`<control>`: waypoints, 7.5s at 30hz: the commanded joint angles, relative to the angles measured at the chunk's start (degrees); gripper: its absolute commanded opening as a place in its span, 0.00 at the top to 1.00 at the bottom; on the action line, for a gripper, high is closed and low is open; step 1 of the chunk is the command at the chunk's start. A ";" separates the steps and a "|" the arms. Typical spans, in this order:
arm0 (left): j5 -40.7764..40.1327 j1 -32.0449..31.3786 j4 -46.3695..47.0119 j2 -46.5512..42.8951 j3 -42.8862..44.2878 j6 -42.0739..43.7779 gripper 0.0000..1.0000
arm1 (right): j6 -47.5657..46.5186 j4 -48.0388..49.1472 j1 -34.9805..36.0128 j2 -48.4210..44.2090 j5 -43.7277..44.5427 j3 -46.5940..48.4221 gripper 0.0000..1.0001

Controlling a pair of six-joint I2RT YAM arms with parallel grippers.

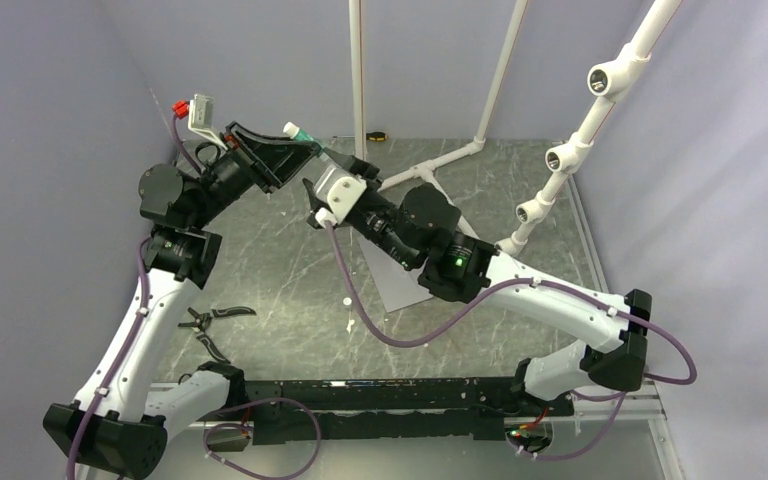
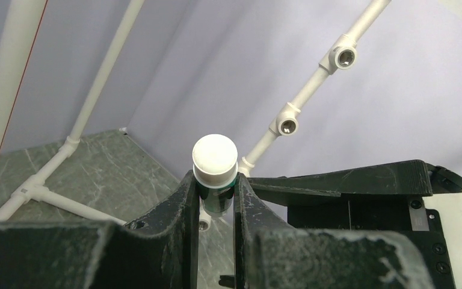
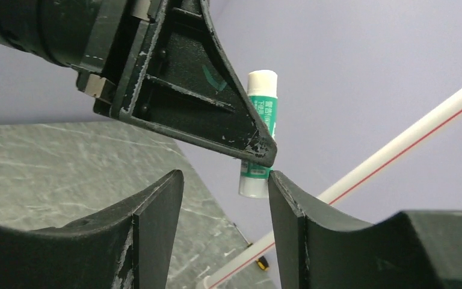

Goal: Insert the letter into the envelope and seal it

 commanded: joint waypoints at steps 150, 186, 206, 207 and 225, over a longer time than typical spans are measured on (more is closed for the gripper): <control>10.82 -0.40 8.30 -4.32 -2.49 4.99 0.98 | 41.24 -6.33 -20.48 -4.41 -42.34 7.02 0.68; 0.87 -0.40 12.45 3.49 2.10 -26.83 0.98 | 23.84 21.61 -17.72 -0.68 -31.66 -0.68 0.38; 0.17 -0.40 9.02 2.77 2.40 -24.40 0.86 | 25.09 15.97 -17.72 -0.76 -32.48 2.65 1.00; -0.06 -0.40 8.07 2.44 2.50 -23.81 0.75 | 24.91 15.57 -17.72 -1.09 -32.36 2.24 1.00; -3.20 -0.40 0.26 -0.13 4.26 -17.57 0.30 | 22.43 5.01 -17.72 -5.67 -34.32 -1.40 1.00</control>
